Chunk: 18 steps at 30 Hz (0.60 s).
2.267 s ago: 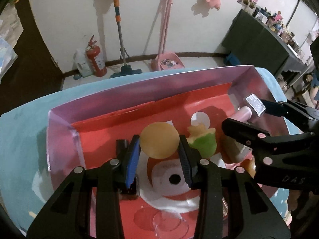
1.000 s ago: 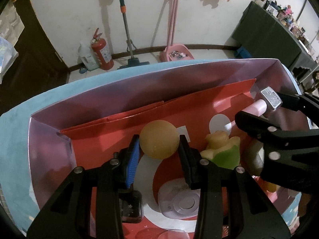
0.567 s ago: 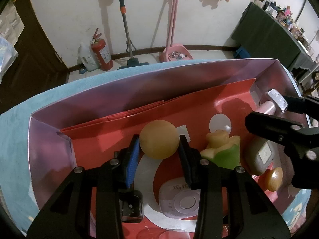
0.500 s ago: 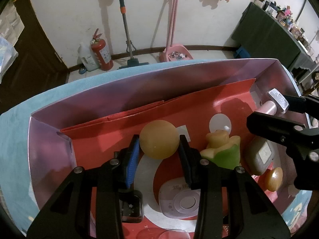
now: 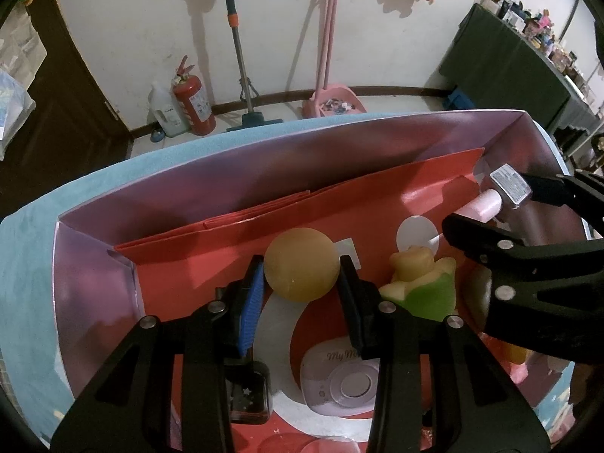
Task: Organize rigid objects
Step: 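Lower the polish into the box with the right tool while the left tool lowers the sponge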
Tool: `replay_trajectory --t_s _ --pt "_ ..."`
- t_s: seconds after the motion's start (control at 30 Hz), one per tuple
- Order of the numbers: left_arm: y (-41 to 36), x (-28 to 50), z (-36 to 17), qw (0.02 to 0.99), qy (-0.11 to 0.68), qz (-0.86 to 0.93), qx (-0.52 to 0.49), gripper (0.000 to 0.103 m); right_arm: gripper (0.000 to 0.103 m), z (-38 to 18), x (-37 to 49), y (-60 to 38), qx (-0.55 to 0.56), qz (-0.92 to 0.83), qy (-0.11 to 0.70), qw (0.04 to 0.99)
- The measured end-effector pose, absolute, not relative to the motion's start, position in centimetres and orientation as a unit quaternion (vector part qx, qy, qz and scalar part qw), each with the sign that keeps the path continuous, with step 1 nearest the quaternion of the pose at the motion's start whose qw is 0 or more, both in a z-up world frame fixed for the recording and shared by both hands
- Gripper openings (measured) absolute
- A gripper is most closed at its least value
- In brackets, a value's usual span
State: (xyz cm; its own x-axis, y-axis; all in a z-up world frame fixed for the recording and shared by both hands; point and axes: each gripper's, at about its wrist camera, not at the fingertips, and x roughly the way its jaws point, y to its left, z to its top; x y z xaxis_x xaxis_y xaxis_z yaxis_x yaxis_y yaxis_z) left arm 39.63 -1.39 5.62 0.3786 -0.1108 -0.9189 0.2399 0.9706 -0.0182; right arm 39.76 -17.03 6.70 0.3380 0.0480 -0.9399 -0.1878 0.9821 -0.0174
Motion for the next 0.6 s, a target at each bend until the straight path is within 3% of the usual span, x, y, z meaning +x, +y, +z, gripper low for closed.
replay_trajectory --t_s 0.6 --pt "-2.0 40.4 5.5 0.832 0.541 -0.098 0.073 0.036 0.081 5.5 40.1 -15.4 -0.135 0.047 0.555 0.819"
